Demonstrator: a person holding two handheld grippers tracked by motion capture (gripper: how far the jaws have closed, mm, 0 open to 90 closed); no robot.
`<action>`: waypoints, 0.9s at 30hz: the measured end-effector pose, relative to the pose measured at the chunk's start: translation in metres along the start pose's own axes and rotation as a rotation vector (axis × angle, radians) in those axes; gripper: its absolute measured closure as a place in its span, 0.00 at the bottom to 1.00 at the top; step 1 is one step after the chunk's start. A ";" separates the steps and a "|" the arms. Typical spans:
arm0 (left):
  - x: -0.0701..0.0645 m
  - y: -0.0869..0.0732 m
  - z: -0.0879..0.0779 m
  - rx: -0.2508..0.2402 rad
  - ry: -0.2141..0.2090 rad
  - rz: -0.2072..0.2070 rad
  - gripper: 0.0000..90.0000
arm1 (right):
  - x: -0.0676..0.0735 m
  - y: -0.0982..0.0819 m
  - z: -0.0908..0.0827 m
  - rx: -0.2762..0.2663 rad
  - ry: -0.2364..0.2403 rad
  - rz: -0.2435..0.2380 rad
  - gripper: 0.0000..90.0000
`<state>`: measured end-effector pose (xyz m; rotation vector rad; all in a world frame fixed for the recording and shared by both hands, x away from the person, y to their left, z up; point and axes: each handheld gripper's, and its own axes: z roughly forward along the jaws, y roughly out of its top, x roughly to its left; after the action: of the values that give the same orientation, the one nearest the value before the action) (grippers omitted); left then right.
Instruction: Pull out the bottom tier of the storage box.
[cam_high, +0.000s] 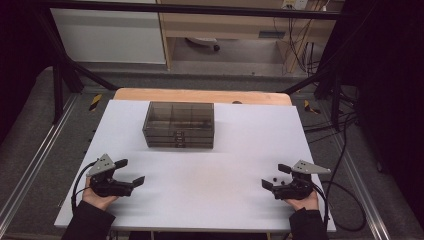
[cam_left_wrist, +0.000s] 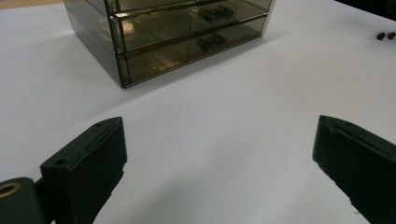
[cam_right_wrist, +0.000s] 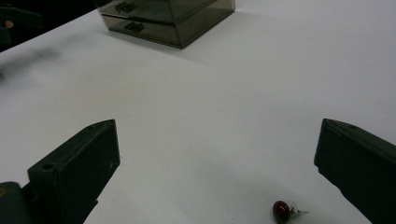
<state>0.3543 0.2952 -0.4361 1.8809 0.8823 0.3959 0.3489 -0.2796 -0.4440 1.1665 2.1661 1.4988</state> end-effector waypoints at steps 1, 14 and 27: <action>0.000 0.000 0.000 0.000 0.000 0.000 0.03 | 0.000 0.000 0.000 0.002 -0.001 -0.001 0.01; -0.001 0.002 0.000 0.009 0.004 0.004 0.03 | -0.001 0.000 0.000 0.002 -0.007 -0.005 0.01; -0.004 0.007 0.002 0.028 0.007 0.031 0.04 | -0.001 0.000 0.000 0.004 -0.011 -0.007 0.01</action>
<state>0.3559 0.2894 -0.4311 1.9221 0.8687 0.4104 0.3499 -0.2807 -0.4442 1.1637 2.1647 1.4829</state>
